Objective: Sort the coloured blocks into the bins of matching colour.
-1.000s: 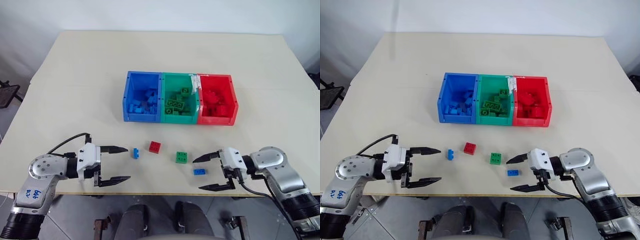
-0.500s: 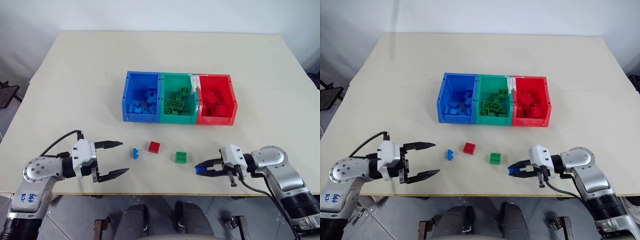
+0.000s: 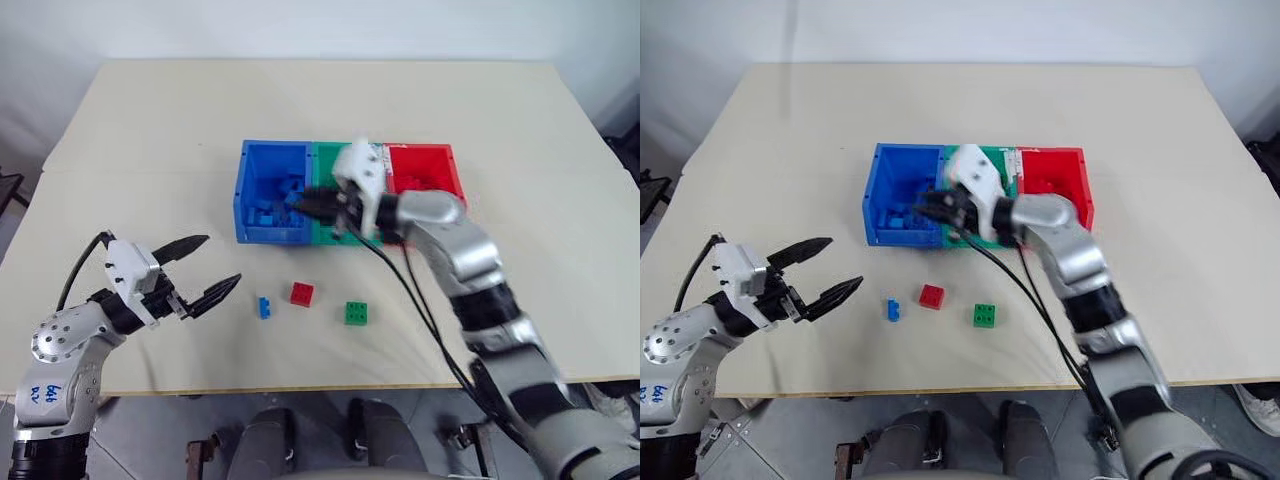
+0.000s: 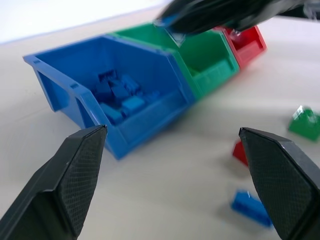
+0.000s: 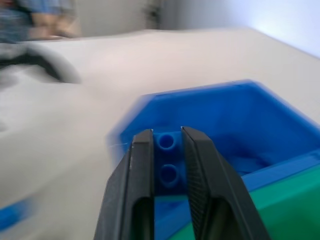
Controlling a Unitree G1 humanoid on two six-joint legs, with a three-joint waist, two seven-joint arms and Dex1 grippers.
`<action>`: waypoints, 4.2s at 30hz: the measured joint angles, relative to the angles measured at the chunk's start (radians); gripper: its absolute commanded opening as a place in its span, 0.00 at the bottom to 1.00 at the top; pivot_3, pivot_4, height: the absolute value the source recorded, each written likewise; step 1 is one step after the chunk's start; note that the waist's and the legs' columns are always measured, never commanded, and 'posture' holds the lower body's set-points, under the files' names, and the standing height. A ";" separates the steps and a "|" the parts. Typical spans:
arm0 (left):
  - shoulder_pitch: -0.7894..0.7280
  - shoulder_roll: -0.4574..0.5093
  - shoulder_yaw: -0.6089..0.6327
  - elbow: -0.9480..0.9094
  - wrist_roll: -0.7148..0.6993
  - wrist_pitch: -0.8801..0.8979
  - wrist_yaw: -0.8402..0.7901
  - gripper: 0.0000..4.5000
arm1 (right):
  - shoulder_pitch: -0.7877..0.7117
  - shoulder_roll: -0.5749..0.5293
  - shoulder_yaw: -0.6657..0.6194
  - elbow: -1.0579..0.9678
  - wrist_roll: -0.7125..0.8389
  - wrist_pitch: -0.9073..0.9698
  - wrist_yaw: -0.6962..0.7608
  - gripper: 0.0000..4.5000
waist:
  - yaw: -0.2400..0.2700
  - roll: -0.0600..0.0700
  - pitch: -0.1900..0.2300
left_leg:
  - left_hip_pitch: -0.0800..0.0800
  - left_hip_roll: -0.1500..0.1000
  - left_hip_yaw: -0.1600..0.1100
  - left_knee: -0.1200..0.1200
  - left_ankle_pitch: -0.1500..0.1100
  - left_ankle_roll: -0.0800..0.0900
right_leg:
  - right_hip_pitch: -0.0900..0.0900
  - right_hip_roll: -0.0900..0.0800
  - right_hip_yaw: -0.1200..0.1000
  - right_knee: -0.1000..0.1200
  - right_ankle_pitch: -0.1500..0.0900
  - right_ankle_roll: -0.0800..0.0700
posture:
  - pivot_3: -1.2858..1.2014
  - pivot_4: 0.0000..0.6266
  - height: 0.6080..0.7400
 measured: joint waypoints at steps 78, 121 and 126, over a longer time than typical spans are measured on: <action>-0.090 0.034 -0.109 -0.085 -0.040 0.059 -0.115 1.00 | 0.205 -0.238 -0.138 -0.125 0.061 -0.074 0.174 0.33 | 0.007 -0.002 0.000 | 0.014 0.011 0.019 -0.002 0.000 -0.005 | 0.001 0.003 0.001 0.000 0.006 -0.009 | 0.52 0.24 1.00; -0.206 0.172 -0.188 0.287 0.084 -0.079 -0.371 1.00 | 0.977 -0.613 -0.482 -0.453 0.389 -0.325 0.749 0.99 | 0.035 -0.002 0.001 | 0.007 0.012 0.019 0.002 -0.002 -0.002 | -0.001 0.001 -0.012 -0.002 0.007 -0.009 | 0.52 0.24 1.00; -0.363 0.089 -0.382 0.253 0.162 -0.033 -0.374 1.00 | 1.031 -0.615 -0.492 -0.506 0.401 -0.315 0.722 0.99 | 0.048 -0.002 0.001 | 0.007 0.011 0.020 0.003 -0.002 -0.001 | 0.000 0.002 -0.016 -0.002 0.007 -0.009 | 0.52 0.24 1.00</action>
